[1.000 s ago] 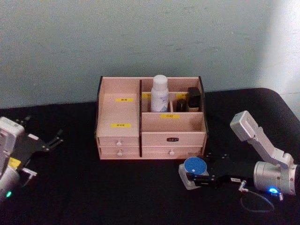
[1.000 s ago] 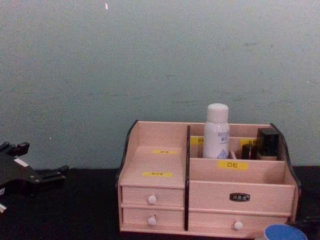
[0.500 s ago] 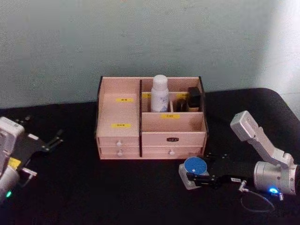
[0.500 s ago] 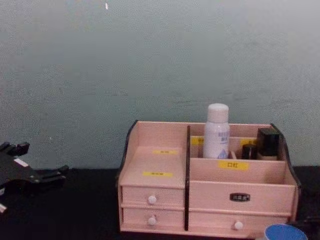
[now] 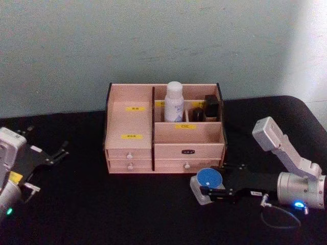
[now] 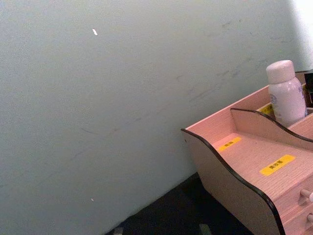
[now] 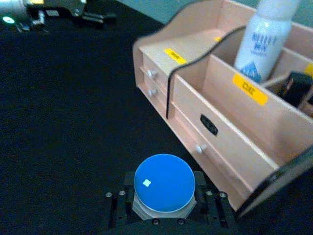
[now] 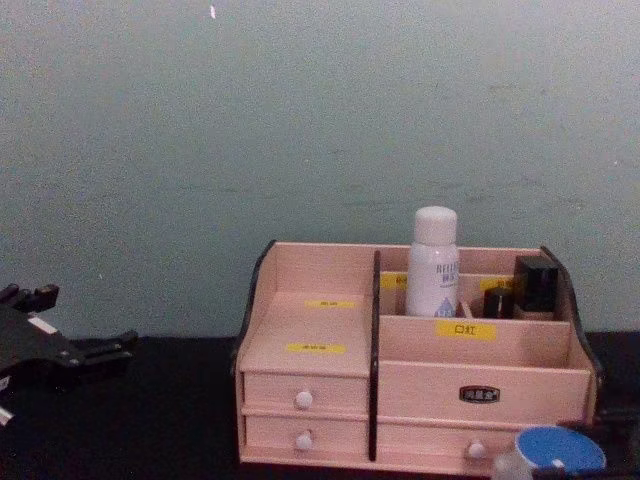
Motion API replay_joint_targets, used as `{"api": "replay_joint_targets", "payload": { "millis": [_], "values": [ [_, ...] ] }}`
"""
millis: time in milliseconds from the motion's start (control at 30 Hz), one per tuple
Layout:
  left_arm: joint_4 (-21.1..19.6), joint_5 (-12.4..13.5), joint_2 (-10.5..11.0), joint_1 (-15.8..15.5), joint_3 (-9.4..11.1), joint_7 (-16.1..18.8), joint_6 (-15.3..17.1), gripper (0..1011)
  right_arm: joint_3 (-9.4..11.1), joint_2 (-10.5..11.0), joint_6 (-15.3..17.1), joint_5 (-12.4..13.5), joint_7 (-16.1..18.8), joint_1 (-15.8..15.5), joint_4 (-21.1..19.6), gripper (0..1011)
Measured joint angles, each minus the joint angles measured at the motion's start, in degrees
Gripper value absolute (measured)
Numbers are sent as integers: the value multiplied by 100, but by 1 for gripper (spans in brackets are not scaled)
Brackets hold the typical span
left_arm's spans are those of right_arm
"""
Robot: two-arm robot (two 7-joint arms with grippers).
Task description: Pick up the facial cleanser and watermelon frost from the table and place them into the tiered storage box.
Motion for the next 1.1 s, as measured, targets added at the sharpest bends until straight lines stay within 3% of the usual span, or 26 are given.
{"api": "replay_joint_targets", "payload": {
  "millis": [233,500,800,1100],
  "values": [
    [0,0,0,0,0,0,0,1001,-47,-37,-95,91,139,150,-84,717],
    [0,0,0,0,0,0,0,1001,-142,-248,-191,157,180,438,-111,717],
    [0,0,0,0,0,0,0,1001,-359,-675,-191,114,79,944,60,717],
    [0,0,0,0,0,0,0,1001,-592,-1180,-159,49,78,1549,626,717]
  ]
}}
